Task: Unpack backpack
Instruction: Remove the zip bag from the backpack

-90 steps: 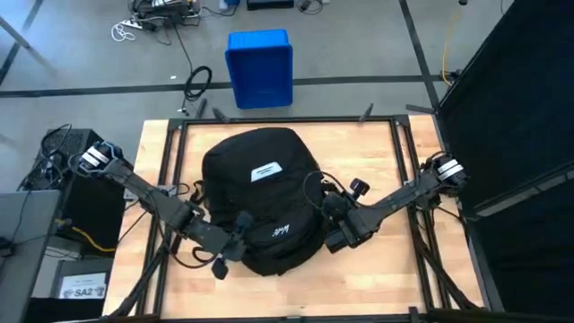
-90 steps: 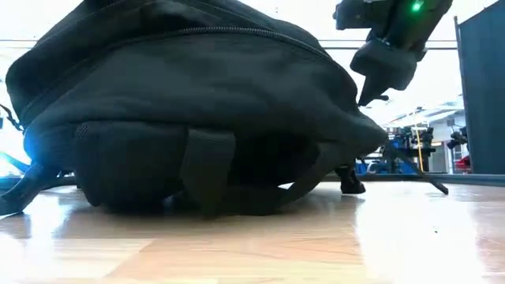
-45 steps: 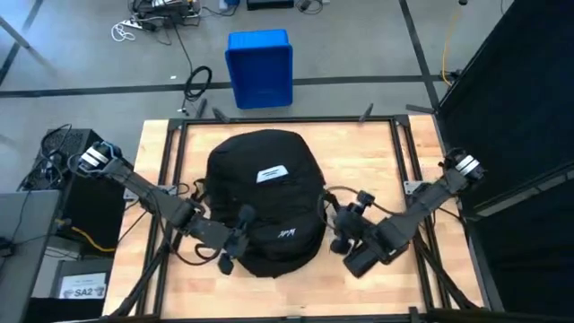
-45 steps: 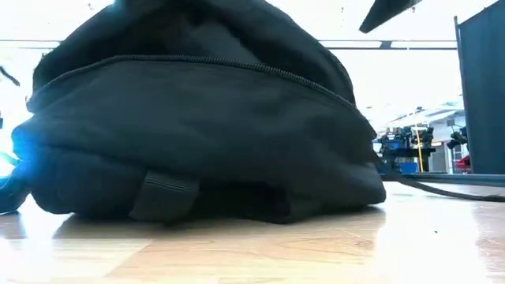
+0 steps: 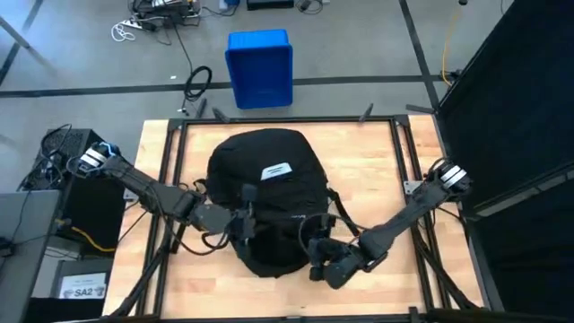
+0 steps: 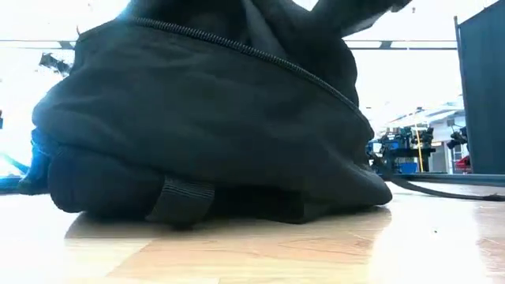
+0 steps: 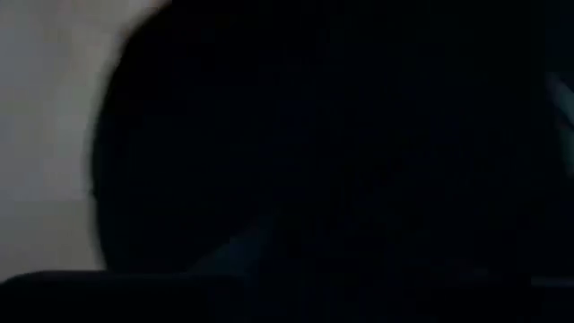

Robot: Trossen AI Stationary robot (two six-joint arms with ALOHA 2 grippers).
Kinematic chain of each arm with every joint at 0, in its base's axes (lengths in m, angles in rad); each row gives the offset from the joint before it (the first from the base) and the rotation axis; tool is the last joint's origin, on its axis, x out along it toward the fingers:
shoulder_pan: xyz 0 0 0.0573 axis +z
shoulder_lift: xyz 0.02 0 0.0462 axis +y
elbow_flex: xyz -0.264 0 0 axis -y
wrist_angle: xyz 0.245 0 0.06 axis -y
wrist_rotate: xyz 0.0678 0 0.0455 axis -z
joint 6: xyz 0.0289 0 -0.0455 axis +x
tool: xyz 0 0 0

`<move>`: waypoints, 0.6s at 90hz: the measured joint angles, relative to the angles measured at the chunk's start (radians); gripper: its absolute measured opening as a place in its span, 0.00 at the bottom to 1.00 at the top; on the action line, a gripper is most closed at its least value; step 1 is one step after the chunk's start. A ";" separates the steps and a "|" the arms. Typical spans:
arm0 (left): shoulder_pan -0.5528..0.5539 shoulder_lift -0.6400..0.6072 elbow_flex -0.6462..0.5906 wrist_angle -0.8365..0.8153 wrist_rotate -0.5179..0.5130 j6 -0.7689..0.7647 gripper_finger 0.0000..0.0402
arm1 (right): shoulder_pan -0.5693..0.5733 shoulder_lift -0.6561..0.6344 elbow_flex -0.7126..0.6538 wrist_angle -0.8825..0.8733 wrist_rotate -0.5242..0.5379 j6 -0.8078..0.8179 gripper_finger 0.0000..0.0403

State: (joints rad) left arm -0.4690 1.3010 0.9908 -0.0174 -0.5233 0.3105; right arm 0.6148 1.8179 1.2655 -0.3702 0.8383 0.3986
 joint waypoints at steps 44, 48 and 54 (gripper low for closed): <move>0.004 -0.050 0.054 -0.009 -0.311 0.131 0.00 | -0.075 0.061 0.000 -0.055 -0.055 0.022 0.18; 0.008 -0.064 0.057 -0.007 -0.325 0.131 0.00 | -0.068 0.061 0.000 -0.060 -0.040 0.015 0.17; 0.010 -0.086 0.058 -0.002 -0.345 0.131 0.00 | -0.058 0.055 -0.002 -0.062 -0.015 -0.005 0.17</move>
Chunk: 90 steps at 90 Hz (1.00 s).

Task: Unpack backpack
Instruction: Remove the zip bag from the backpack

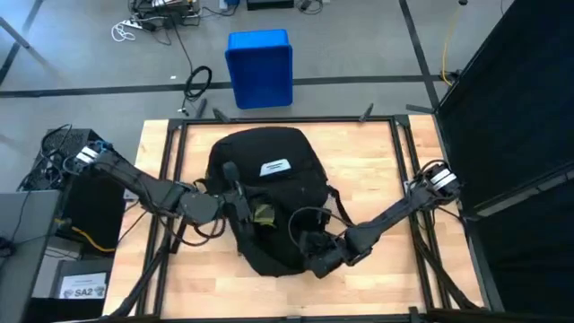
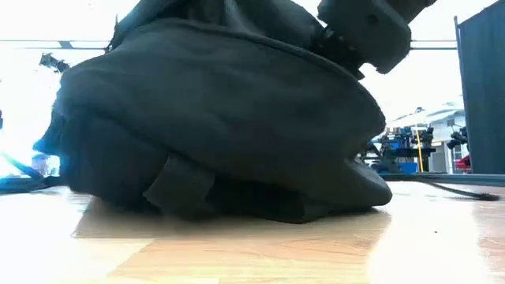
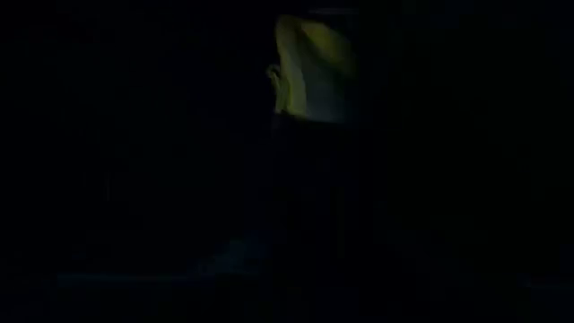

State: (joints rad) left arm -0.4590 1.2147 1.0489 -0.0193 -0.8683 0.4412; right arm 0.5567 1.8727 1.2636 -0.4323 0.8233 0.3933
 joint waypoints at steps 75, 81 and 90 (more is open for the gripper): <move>0.073 -0.025 -0.005 -0.039 0.057 -0.132 0.00 | -0.215 0.117 0.007 0.532 -0.105 -0.712 0.29; 0.073 -0.024 -0.005 -0.053 0.078 -0.146 0.00 | -0.238 0.125 0.007 0.514 -0.111 -0.764 0.32; 0.073 -0.019 -0.006 -0.069 0.082 -0.166 0.00 | -0.260 0.142 0.007 0.515 -0.139 -0.836 0.37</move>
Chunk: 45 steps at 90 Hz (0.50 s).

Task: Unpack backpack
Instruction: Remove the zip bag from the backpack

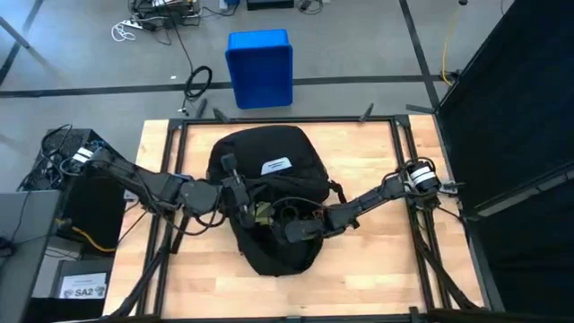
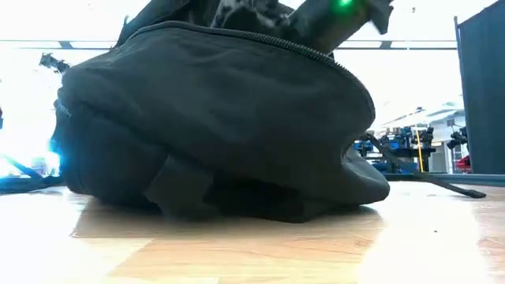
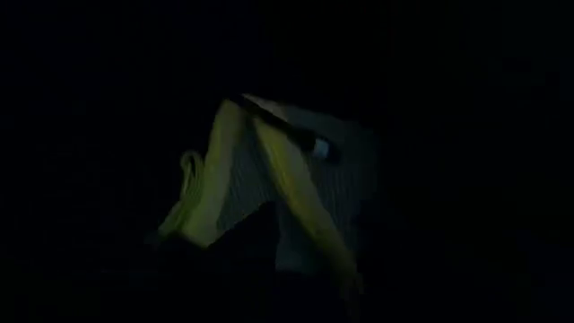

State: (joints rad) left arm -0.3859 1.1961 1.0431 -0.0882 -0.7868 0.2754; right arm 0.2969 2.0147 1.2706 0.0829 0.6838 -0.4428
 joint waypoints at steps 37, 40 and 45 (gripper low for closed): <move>0.000 0.022 -0.002 -0.016 0.005 -0.022 0.00 | -0.107 0.123 0.003 0.144 0.059 -0.115 0.53; 0.000 0.022 -0.002 -0.018 0.008 -0.022 0.00 | -0.116 0.124 0.004 0.155 0.067 -0.115 0.53; 0.000 0.022 -0.002 -0.018 0.015 -0.022 0.00 | -0.129 0.125 0.003 0.166 0.072 -0.114 0.51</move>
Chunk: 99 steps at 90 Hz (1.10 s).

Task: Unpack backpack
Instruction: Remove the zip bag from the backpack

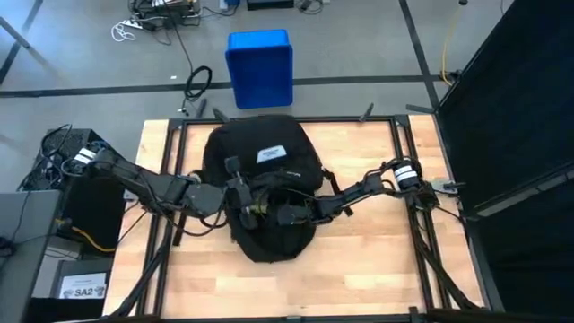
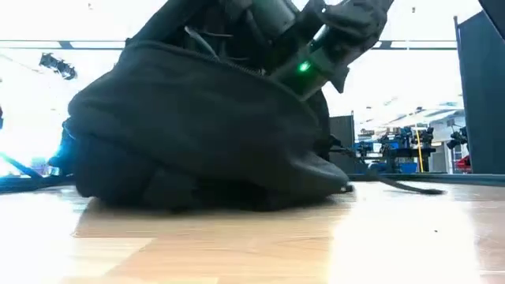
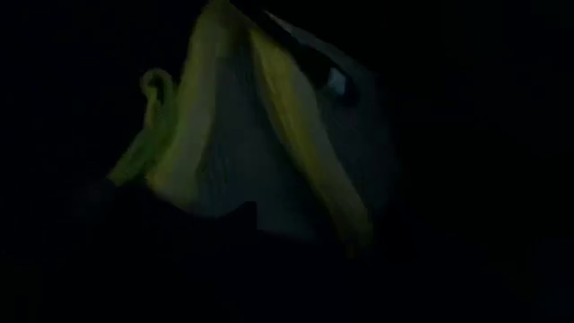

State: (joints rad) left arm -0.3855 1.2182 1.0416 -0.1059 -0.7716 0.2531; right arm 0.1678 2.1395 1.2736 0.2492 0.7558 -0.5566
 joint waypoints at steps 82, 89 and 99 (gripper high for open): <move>-0.001 0.000 0.000 0.016 0.025 -0.001 0.00 | 0.134 -0.157 -0.003 0.148 0.013 0.003 0.00; -0.001 0.000 0.000 0.041 0.024 -0.002 0.00 | 0.168 -0.173 -0.002 0.227 -0.012 -0.035 0.00; -0.001 0.000 0.000 0.088 0.032 0.001 0.00 | 0.180 -0.165 -0.002 0.280 -0.086 -0.026 0.01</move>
State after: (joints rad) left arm -0.3862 1.2182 1.0416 -0.0181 -0.7393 0.2537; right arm 0.3478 1.9742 1.2719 0.5288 0.6703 -0.5824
